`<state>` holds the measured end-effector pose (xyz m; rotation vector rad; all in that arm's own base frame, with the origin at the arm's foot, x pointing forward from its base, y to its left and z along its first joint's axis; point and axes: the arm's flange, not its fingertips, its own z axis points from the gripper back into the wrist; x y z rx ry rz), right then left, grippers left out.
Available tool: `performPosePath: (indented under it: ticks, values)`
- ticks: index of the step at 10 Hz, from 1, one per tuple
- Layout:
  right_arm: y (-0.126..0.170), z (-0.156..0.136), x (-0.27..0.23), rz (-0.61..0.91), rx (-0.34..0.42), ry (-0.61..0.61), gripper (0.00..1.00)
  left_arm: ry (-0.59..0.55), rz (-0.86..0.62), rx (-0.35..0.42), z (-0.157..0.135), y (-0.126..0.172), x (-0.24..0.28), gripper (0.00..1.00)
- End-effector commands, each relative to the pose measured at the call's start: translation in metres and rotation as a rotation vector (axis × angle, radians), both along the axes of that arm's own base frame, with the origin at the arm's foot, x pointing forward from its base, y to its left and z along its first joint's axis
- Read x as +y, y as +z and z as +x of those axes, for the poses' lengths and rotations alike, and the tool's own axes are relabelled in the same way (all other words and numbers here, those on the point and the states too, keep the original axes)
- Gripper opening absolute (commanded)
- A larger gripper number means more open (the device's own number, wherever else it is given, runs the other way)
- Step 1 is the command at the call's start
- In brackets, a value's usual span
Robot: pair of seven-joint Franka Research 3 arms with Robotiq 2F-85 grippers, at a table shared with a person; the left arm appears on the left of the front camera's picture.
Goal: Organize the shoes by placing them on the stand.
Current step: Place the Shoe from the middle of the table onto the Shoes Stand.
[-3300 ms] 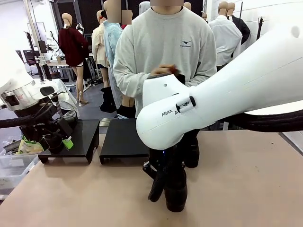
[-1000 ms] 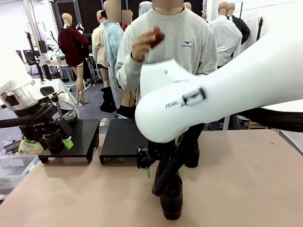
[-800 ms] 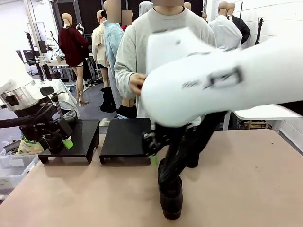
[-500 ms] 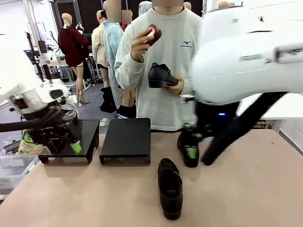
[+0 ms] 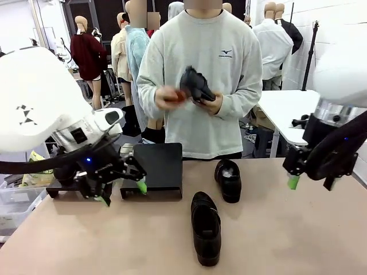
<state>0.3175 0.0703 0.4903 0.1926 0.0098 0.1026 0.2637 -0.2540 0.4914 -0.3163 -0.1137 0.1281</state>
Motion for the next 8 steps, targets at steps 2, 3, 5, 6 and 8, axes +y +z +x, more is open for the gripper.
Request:
performPosePath:
  ticks: [2,3,5,6,8]
  values:
    - [0.0,0.0,0.0,0.0,0.0,0.0,1.0,0.0,0.0,0.0,0.0,0.0,0.0,1.0]
    - [0.0,0.0,0.0,0.0,0.0,0.0,1.0,0.0,0.0,0.0,0.0,0.0,0.0,1.0]
    - [0.0,0.0,0.0,0.0,0.0,0.0,1.0,0.036,0.0,-0.014,-0.004,-0.007,-0.025,1.0]
    - [0.0,0.0,0.0,0.0,0.0,0.0,1.0,0.085,-0.027,-0.029,-0.003,-0.02,-0.056,1.0]
    - [0.0,0.0,0.0,0.0,0.0,0.0,1.0,0.174,-0.036,-0.065,0.001,-0.054,-0.106,1.0]
